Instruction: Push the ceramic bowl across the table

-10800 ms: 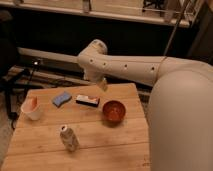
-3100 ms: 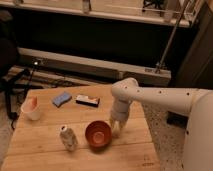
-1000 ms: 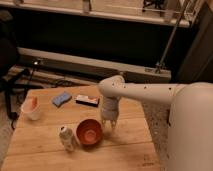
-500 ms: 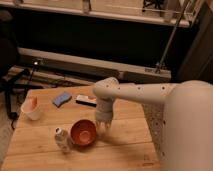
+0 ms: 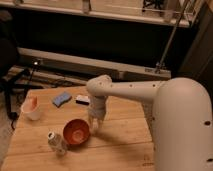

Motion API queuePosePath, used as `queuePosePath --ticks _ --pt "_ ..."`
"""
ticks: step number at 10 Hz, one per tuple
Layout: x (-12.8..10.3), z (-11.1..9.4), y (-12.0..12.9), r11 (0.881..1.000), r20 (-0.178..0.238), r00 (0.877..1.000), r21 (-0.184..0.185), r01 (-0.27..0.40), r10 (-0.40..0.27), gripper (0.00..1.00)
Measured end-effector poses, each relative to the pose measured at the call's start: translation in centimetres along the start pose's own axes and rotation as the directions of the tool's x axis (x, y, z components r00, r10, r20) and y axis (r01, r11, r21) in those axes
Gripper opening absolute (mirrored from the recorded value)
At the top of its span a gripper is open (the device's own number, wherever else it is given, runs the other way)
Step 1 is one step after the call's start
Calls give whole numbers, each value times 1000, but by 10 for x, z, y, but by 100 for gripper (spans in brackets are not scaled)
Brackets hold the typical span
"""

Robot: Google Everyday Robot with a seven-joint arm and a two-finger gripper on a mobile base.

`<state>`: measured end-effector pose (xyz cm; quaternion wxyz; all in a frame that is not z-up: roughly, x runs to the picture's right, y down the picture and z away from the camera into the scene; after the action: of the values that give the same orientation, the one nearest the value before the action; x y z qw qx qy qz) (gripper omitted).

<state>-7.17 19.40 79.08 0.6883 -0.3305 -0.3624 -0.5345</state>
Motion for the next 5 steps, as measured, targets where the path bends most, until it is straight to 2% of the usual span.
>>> queuePosePath --ticks 5 --pt "16 -5 -38 998 -11 998 -4 63 -63 46"
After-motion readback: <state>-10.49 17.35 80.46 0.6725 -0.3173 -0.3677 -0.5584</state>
